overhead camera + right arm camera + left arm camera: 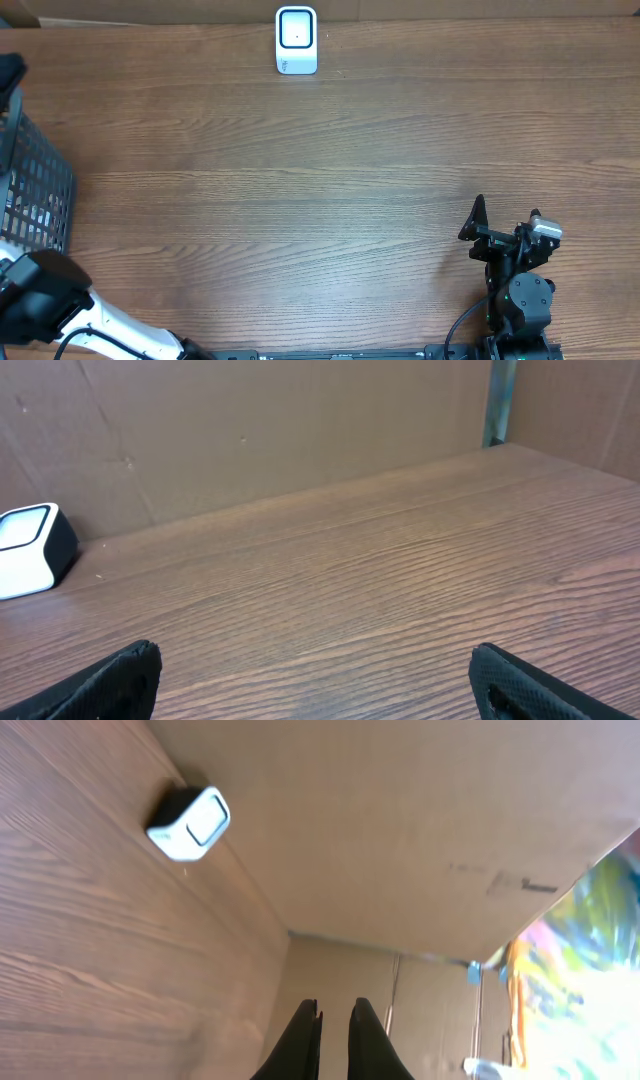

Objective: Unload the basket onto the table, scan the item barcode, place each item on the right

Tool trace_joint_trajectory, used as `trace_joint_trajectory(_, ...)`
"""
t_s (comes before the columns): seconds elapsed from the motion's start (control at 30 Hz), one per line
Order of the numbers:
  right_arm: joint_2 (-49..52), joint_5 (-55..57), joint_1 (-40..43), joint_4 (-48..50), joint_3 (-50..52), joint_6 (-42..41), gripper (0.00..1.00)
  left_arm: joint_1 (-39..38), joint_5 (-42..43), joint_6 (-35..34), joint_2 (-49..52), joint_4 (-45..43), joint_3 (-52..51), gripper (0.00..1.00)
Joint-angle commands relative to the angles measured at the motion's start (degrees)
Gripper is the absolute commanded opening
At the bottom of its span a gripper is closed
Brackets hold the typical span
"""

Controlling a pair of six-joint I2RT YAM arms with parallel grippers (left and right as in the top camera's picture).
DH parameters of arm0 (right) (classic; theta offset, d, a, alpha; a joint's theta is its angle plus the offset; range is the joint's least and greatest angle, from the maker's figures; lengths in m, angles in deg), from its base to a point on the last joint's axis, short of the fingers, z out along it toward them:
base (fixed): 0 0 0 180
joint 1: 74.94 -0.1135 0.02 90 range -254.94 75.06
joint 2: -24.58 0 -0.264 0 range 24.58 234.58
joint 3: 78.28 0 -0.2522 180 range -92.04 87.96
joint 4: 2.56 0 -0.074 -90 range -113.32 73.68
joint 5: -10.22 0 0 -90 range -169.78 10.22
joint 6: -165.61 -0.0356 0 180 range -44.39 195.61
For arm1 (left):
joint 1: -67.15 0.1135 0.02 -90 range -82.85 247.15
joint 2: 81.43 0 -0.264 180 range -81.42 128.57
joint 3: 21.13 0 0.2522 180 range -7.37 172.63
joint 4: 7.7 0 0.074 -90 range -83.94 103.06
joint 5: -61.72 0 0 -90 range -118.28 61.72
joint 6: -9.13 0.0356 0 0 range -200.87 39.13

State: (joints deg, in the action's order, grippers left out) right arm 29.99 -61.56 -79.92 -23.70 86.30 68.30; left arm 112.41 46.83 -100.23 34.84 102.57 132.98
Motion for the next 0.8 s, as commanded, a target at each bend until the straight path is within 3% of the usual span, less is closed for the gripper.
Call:
trace_joint_trajectory(0.0,-0.1,0.2,0.2,0.2,-0.6,-0.1,1.00,-5.0,-1.6,-0.9,0.2,0.3,1.1,0.04)
trace_joint_trajectory(0.17,-0.1,0.2,0.2,0.2,-0.6,-0.1,1.00,-12.6,-4.7,-1.2,0.2,0.3,1.1,0.04)
trace_joint_trajectory(0.4,-0.1,0.2,0.2,0.2,-0.6,-0.1,1.00,-22.4,-11.8,-10.0,0.2,0.3,1.1,0.04)
trace_joint_trajectory(0.57,-0.1,0.2,0.2,0.2,-0.6,-0.1,1.00,-27.0,-16.9,-14.2,0.2,0.3,1.1,0.04)
trace_joint_trajectory(0.77,-0.1,0.2,0.2,0.2,-0.6,-0.1,1.00,-29.2,-17.8,-14.5,0.2,0.3,1.1,0.04)
